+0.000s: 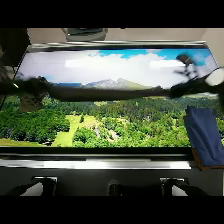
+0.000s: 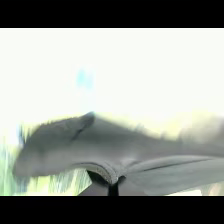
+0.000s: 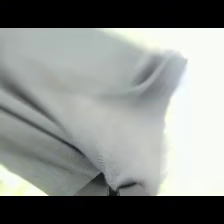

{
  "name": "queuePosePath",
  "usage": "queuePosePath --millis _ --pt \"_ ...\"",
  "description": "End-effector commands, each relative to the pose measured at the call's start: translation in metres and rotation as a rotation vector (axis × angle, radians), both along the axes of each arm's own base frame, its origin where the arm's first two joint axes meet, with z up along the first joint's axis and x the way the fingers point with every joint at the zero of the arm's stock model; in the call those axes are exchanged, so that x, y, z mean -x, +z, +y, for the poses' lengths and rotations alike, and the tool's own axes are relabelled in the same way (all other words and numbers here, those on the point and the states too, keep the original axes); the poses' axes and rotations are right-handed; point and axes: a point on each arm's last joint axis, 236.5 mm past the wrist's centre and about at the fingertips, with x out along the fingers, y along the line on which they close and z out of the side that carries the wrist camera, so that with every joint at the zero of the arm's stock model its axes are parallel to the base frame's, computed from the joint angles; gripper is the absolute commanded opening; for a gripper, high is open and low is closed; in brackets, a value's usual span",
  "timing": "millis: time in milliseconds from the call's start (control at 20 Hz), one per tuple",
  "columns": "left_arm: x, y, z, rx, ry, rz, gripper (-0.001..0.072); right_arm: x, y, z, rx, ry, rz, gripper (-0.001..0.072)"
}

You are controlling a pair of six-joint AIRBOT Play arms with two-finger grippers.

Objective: Fold the shirts.

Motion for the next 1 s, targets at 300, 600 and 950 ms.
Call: queuePosePath --millis 300,600,950 --pt "0.203 0.327 -0.036 -0.13 0.08 -0.853 0.0033 0.233 0.316 0.0 0.24 -0.089 -0.853 0.0047" --pt "0.189 0.293 -0.017 -0.234 0.12 -0.729 0.0033 0.23 0.285 0.0 0.213 -0.083 -0.72 0.0047" --pt "0.032 0.057 0.026 -0.182 0.074 -0.069 0.0033 0.074 0.048 -0.013 0.115 0.003 0.113 0.0047"
